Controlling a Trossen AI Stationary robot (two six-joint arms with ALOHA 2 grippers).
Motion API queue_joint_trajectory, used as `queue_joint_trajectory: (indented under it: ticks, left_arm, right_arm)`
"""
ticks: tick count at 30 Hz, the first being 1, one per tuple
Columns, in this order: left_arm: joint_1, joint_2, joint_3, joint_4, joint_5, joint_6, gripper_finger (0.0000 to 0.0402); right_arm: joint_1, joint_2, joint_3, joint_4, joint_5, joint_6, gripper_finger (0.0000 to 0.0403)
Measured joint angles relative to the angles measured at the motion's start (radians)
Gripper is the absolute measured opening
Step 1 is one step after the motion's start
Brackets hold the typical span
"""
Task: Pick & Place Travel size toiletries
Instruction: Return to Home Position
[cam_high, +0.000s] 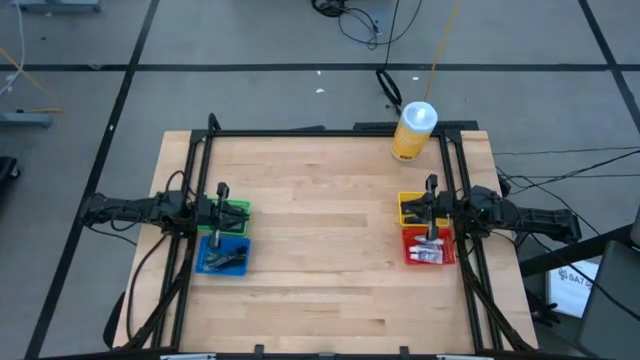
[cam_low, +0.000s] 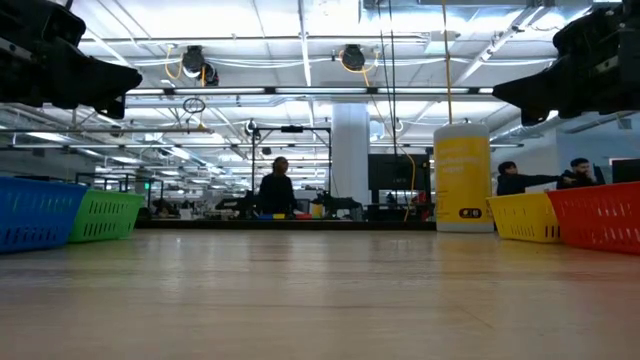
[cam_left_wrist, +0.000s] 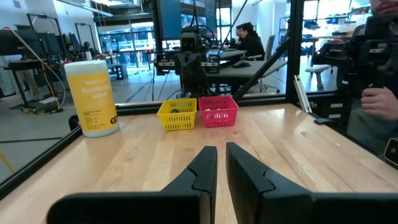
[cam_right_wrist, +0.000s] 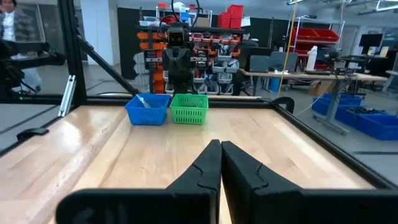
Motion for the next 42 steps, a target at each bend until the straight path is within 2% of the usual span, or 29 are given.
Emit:
queue_joint_trajectory:
  ticks: [11,42]
  left_arm:
    - [0.000,0.000,0.000,0.000,0.000,0.000,0.0037]
    - [0.000,0.000,0.000,0.001,0.000,0.000,0.0037]
  right_arm:
    - [0.000,0.010,0.000,0.064,-0.006,0.024,0.0004]
    - [0.000,0.010,0.000,0.069,-0.005,0.023,0.0004]
